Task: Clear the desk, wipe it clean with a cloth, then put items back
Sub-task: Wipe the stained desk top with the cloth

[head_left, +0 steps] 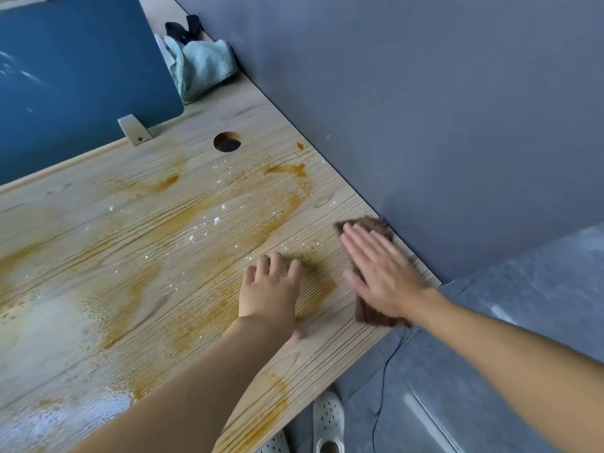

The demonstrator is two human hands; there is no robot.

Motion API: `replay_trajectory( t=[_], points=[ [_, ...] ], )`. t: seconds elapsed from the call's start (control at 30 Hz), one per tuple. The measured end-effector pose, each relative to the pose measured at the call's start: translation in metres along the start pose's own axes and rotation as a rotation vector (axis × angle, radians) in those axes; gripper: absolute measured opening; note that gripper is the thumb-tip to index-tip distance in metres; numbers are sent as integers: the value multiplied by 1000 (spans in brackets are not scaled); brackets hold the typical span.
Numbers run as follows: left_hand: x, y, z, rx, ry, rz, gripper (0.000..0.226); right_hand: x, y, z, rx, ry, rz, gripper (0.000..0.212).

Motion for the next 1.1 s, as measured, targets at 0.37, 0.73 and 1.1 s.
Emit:
replay_trajectory(
  t=[0.37,0.73,1.1],
  points=[
    [2,2,-2,20,-15,-13,106,-12,-16,-1,-29,-77,-417,69],
    [2,1,-3,12,-19,-14,107,-12,-32,1,-10,-12,-300,73],
    [4,0,0,-21,1,-16,113,26,-15,0,25,38,34,71]
  ],
)
Point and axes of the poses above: each hand's wrist, its own x-axis towards the middle knuckle, its own z-axis out of the palm, y = z × x, the point moved 1 cm from there along x, towards the middle knuckle, and after that the axes turned 6 degrees about -z, right-handed, at the moved point
